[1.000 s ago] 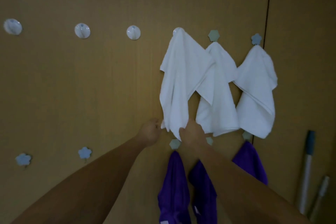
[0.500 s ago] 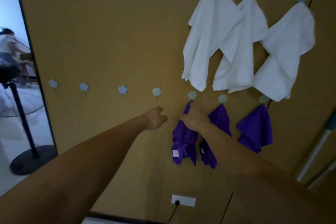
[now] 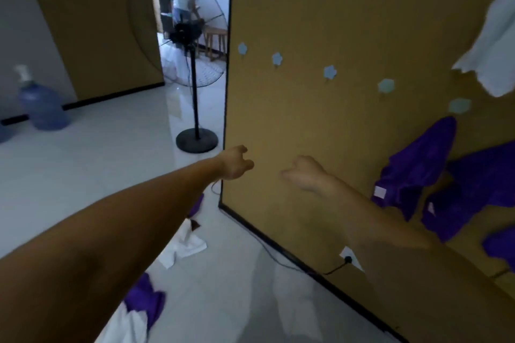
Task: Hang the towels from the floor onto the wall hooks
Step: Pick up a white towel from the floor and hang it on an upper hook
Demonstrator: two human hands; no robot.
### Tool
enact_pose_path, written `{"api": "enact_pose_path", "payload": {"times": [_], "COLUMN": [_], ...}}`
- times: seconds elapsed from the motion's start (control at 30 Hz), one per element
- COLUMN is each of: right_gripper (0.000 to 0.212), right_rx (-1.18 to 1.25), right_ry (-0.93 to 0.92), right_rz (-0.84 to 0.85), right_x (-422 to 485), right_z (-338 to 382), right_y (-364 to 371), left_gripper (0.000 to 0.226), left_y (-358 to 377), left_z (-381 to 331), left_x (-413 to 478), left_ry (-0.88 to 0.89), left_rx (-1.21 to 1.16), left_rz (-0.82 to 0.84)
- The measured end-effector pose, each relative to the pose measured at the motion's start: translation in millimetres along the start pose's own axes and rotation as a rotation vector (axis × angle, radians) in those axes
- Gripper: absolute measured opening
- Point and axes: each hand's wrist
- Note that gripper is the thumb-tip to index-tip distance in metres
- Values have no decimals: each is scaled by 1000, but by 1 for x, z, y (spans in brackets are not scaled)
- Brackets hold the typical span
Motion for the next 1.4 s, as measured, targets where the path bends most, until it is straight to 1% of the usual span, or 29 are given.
{"api": "enact_pose_path", "payload": {"times": [0.07,0.23,0.27,0.3,0.37,0.4,0.43,0.47,0.5,0.53,0.57,0.6,0.63,0.67,0.73,0.83,0.87,0.9,0.93,0.97,1.0,1.03,1.1,1.13,1.27,1.4], "right_gripper": [52,22,20,23,42,48,50,50,49,45,36,29,28,33,49,52,49,41,27,17,18,23,47,53,58,59], "right_rx": [-11,-72,-82,-106,-137,-145,-164,-192,-210,-220,-223,-221,-223,-231,-248,-291,-303,-305,-303,-299,-301,-310,-337,-356,-402,-449], "right_ry": [-51,-156,-170,-191,-234,-249,-269,-283,-294,-304,-321,-337,-345,-342,-329,-347,-357,-363,-367,-371,-371,-371,-346,-340,-252,-222], "right_rz": [84,246,272,293,330,354,381,411,444,481,508,529,545,563,584,626,645,667,682,687,692,700,678,676,739,789], "right_x": [5,23,25,27,30,30,31,32,35,38,42,48,54,63,83,119,133,148,166,184,203,223,263,280,346,404], "right_z": [33,124,143,161,194,209,222,235,246,256,265,273,277,283,294,305,308,310,311,311,311,310,303,298,269,234], "right_y": [32,122,142,161,199,217,234,249,263,276,287,298,307,316,332,355,362,369,376,382,388,395,413,423,478,560], "left_gripper": [62,60,60,59,58,57,52,39,21,9,10,20,32,39,41,46,50,54,56,55,52,47,38,38,44,50], "left_y": [-13,-42,-48,-54,-64,-68,-71,-74,-75,-77,-78,-80,-80,-81,-79,-73,-70,-68,-65,-63,-61,-57,-44,-34,18,82], "left_z": [47,169,191,212,251,269,286,301,317,331,342,351,360,368,385,412,420,428,437,444,451,459,478,490,548,623], "left_x": [-16,-58,-66,-74,-88,-96,-103,-110,-116,-120,-123,-124,-124,-123,-115,-93,-83,-71,-57,-42,-26,-10,22,36,84,128], "left_ry": [-70,-255,-288,-314,-369,-396,-423,-456,-482,-495,-501,-508,-509,-511,-536,-627,-656,-683,-704,-718,-721,-717,-723,-740,-820,-862], "left_rx": [-9,-40,-49,-54,-80,-97,-114,-136,-154,-167,-177,-189,-195,-199,-219,-260,-261,-259,-257,-255,-257,-264,-282,-292,-326,-324], "left_rz": [-29,-57,-66,-74,-81,-82,-83,-85,-87,-85,-90,-93,-103,-111,-113,-119,-118,-119,-121,-121,-120,-119,-113,-112,-44,25]}}
Point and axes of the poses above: each hand's wrist, its own x-axis towards the middle knuckle, its own y-axis out of the palm, z = x × y, and after that the axes turned 9 degrees about y, right-handed
